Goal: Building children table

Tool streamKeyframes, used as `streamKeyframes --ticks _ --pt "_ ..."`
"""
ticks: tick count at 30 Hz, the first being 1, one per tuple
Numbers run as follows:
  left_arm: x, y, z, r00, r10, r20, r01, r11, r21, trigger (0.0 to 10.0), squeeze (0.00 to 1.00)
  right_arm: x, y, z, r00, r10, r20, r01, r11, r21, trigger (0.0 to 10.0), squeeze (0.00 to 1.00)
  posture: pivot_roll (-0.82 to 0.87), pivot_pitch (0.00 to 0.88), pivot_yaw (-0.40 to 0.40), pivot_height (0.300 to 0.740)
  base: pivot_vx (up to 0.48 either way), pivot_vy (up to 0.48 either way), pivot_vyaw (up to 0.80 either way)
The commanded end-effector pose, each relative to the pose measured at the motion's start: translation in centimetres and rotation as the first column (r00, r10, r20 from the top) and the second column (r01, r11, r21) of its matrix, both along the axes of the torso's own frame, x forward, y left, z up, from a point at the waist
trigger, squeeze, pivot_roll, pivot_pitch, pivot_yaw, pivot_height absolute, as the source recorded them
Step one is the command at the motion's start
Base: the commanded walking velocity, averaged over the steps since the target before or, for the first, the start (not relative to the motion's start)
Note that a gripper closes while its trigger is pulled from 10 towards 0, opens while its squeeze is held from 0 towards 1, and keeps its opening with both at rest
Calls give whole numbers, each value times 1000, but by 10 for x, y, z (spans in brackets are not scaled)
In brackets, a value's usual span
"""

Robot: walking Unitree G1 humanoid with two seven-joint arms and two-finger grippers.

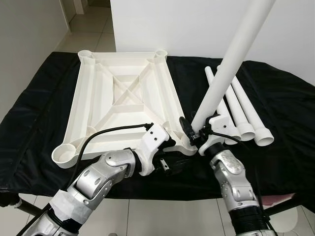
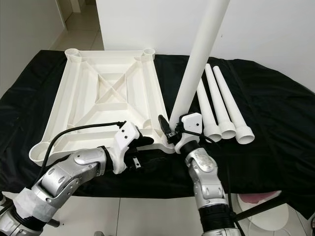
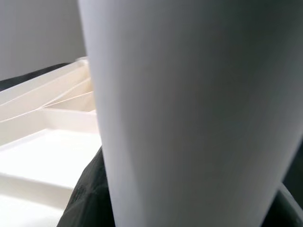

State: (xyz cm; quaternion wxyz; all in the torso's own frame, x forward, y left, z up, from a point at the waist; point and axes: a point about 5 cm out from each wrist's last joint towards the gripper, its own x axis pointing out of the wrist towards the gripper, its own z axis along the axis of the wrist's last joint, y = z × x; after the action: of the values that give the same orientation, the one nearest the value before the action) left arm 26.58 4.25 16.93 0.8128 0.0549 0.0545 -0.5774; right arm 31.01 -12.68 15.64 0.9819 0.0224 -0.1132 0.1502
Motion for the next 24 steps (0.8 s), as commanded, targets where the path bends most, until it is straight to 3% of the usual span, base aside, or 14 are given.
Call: streamKeyframes --ticks 1,8,13,23,24 --pt "-4 -1 3 996 -93 -3 93 996 -11 10000 0 -3 -7 -32 980 -111 -164 116 993 18 10000 0 88 127 -8 740 0 0 0" --pt "1 2 7 997 -78 18 78 997 -12 10000 0 -6 4 -30 952 -258 -166 271 961 60 10000 0 89 118 -26 740 0 0 0" --pt "7 8 14 997 -67 31 67 998 -14 10000 0 -9 18 -24 951 -272 -145 282 958 52 10000 0 85 135 -25 740 0 0 0" --pt "8 9 12 996 -80 34 80 997 -4 10000 0 -9 6 -19 949 -298 -103 304 952 43 10000 0 68 133 -17 740 0 0 0" --pt "8 10 11 996 -85 34 85 996 -1 10000 0 -9 5 -18 951 -293 -95 298 954 44 10000 35 64 138 -15 740 0 0 0"
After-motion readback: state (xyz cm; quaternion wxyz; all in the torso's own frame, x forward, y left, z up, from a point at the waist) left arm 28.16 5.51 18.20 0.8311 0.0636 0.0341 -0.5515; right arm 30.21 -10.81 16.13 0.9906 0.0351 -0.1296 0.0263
